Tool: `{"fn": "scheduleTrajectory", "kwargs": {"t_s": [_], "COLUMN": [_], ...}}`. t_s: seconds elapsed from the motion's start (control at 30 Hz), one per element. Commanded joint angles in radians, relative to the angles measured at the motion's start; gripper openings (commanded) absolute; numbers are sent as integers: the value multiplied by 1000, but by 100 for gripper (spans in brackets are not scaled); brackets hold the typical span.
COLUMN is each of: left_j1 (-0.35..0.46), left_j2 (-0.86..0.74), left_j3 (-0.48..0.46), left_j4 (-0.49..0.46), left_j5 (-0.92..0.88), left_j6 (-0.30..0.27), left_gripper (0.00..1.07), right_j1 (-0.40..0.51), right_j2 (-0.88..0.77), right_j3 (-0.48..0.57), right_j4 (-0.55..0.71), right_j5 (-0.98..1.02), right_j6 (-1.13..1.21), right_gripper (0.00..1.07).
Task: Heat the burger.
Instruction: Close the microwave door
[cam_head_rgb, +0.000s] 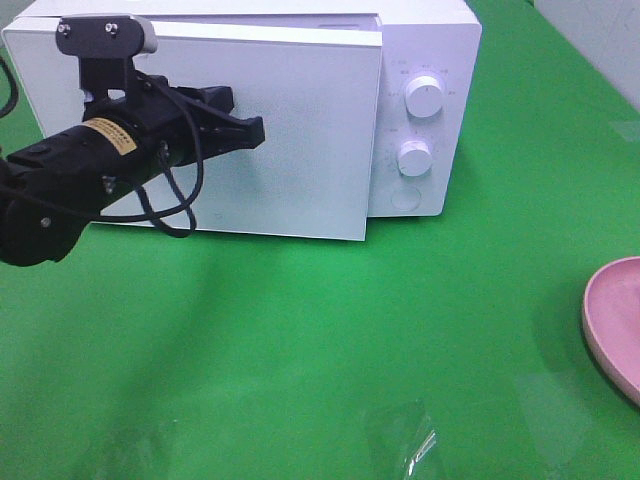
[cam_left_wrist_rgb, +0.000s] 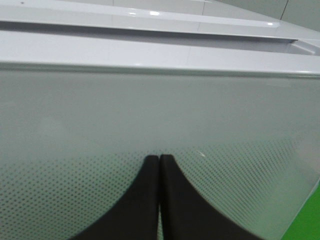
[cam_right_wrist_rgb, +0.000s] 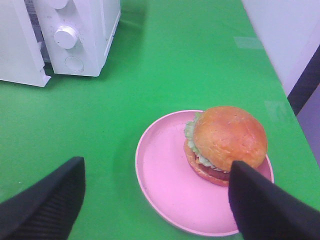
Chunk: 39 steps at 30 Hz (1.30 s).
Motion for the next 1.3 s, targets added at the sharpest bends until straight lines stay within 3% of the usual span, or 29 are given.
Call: {"fn": "scheduleTrajectory", "kwargs": {"t_s": [0.03, 0.3, 0.4, 0.53, 0.6, 0.83, 1.3], "left_j1": [-9, -9, -9, -9, -7, -18, -73], "left_j2": [45, 94, 119, 134, 143, 108, -100], "left_j3": [-81, -181, -230, -259, -291, -293, -220], "left_j4": [-15, -16, -57, -93, -123, -119, -119], "left_j5": [36, 71, 74, 90, 106, 213, 724], "left_j6": [3, 5, 20, 52, 105, 109, 123], "left_gripper": [0, 0, 0, 0, 0, 0, 0], "right_j1": [-4, -4, -4, -4, -4, -4, -4], "right_j2": [-28, -28, -28, -28, -28, -28, -28], "right_j3": [3, 3, 3, 3, 3, 3, 3], "right_j4": [7, 7, 7, 7, 7, 7, 7], "right_j5": [-8, -8, -8, -8, -8, -8, -8], "right_j6": [-8, -8, -8, -8, -8, -8, -8], "right_gripper": [76, 76, 76, 76, 76, 76, 76]}}
